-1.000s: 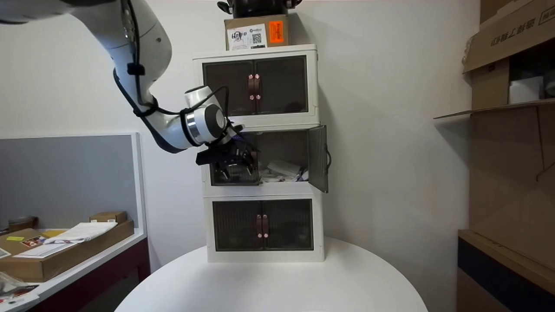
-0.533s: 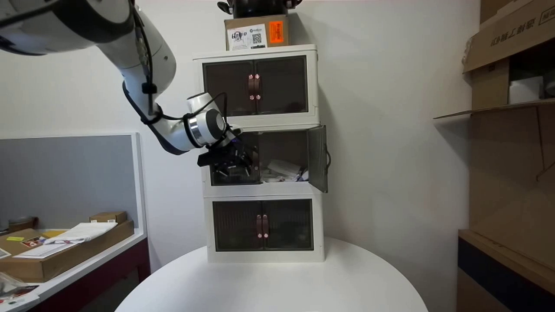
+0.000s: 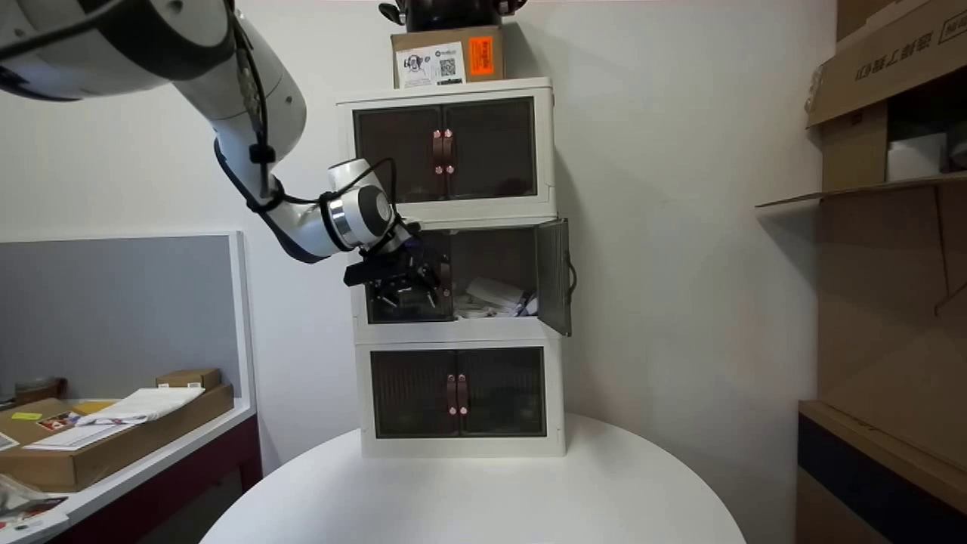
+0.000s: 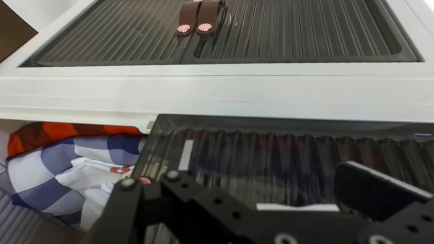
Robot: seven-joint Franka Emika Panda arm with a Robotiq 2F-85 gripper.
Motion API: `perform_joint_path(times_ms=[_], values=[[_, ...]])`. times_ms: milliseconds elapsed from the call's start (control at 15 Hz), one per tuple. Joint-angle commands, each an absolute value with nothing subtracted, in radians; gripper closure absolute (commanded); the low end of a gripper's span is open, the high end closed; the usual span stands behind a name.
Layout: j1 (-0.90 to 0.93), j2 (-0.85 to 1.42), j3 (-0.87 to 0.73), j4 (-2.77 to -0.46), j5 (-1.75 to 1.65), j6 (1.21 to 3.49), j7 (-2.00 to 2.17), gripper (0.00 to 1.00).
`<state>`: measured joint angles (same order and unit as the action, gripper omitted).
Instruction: Move the middle left cabinet door
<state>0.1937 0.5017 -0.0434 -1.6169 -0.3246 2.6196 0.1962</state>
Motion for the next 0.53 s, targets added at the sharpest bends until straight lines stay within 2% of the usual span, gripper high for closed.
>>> perform_joint_path(times_ms=[0,467], values=[[0.182,0.488,-0.043,-1.619,-0.295,2.586,0.167,0.00],[0.125,0.281,-0.058,-1.850,-0.260,2.361,0.171,0.00]])
